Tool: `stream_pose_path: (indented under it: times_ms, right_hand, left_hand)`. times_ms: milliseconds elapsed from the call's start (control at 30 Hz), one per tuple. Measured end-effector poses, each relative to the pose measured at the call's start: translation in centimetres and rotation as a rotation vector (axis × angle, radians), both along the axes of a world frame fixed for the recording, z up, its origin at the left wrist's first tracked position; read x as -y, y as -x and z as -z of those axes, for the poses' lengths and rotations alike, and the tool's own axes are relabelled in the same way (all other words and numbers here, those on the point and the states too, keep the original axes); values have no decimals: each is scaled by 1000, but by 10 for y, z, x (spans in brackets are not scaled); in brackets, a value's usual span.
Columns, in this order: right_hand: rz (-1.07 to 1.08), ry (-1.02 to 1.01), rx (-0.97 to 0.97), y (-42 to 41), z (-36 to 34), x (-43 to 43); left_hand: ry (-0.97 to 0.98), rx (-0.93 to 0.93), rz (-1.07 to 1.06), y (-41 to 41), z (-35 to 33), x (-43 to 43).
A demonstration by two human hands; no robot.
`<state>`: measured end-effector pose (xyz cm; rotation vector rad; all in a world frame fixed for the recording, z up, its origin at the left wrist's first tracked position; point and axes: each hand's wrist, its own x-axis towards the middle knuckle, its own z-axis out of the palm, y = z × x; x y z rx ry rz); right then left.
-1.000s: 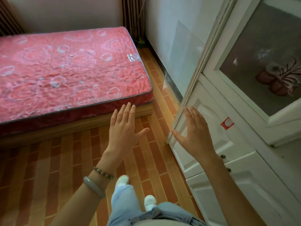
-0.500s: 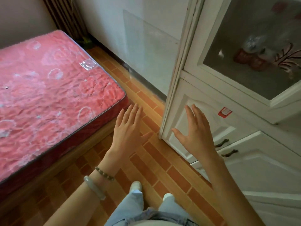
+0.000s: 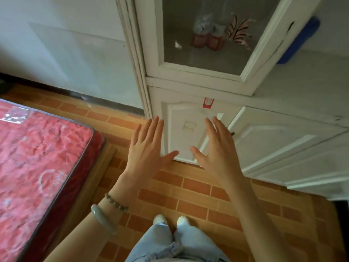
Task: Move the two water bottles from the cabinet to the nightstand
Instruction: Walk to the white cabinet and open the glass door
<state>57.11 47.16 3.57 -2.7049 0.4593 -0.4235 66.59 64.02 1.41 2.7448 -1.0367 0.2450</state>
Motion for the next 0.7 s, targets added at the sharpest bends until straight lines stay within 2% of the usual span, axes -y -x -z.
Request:
stream_pose_path:
  times_ms: [400,700]
  right_hand:
    - [101,132,13,58,-30,41]
    - [150,316,233,62,-119,82]
  left_hand:
    - [48,110,110,33,-28,59]
    - [194,286,157,29,-124,106]
